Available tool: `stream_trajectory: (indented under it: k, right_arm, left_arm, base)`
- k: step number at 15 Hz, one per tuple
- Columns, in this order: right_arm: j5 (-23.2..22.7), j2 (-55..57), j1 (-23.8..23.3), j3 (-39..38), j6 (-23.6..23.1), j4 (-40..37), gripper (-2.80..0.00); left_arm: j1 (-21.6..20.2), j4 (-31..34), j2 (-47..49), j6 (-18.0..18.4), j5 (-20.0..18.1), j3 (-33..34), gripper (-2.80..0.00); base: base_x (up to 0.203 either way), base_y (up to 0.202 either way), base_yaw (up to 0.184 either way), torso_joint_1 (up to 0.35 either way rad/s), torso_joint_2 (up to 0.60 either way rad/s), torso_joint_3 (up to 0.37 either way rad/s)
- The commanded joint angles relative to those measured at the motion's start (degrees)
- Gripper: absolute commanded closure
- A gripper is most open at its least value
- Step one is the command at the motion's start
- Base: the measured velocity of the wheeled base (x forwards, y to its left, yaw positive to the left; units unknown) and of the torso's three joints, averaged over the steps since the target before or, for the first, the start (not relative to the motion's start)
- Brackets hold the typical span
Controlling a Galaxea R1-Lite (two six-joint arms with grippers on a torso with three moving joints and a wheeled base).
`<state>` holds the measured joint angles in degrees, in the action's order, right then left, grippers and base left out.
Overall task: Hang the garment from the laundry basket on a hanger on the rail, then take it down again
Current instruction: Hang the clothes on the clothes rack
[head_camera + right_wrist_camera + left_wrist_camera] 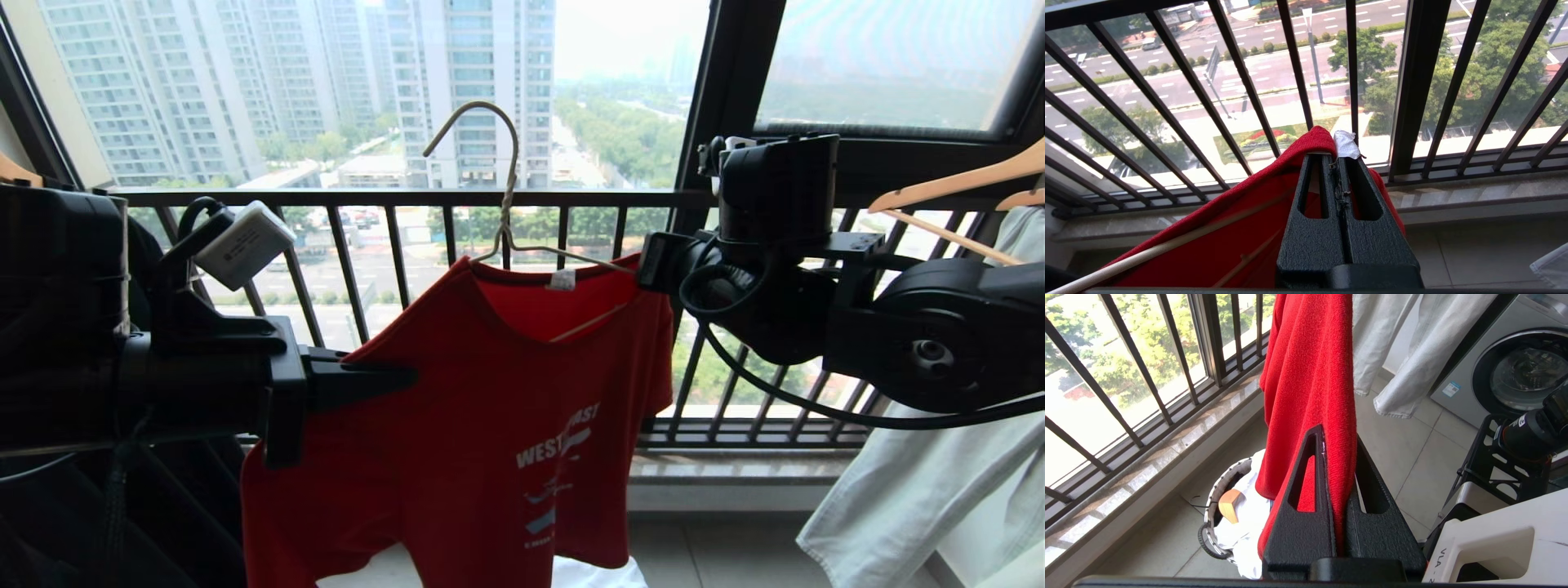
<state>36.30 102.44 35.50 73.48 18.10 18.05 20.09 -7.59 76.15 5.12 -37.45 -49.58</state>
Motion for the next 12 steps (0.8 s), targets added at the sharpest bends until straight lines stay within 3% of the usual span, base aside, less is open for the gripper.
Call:
stream_trajectory:
  k: [1,3,7,8,12]
  right_arm:
    - [0.18,-1.01,0.18,-0.01,0.08,0.14,0.00]
    - [0.18,-1.29,0.46,-0.01,0.03,0.14,0.00]
    - [0.26,-1.87,2.18,-0.10,0.09,0.14,0.00]
    - [0.25,-1.93,2.58,-0.10,0.17,0.14,0.00]
    - [0.26,-3.98,2.99,-0.10,0.09,-0.03,0.00]
  left_arm:
    - [0.66,0.03,0.84,0.06,-0.25,0.10,0.00]
    - [1.23,-1.39,1.47,0.01,-0.26,0.83,0.00]
    - [3.24,-14.80,5.30,-2.03,-0.26,5.72,0.00]
    - [3.92,-15.38,5.79,-3.57,-0.26,5.80,0.00]
    - [4.55,-15.52,7.86,-3.89,-0.26,5.82,0.00]
  base:
    - [0.000,0.000,0.000,0.000,0.00,0.000]
    - [0.000,0.000,0.000,0.000,0.00,0.000]
    - [0.000,0.000,0.000,0.000,0.00,0.000]
    - [0.000,0.000,0.000,0.000,0.00,0.000]
    - [0.000,0.000,0.000,0.000,0.00,0.000]
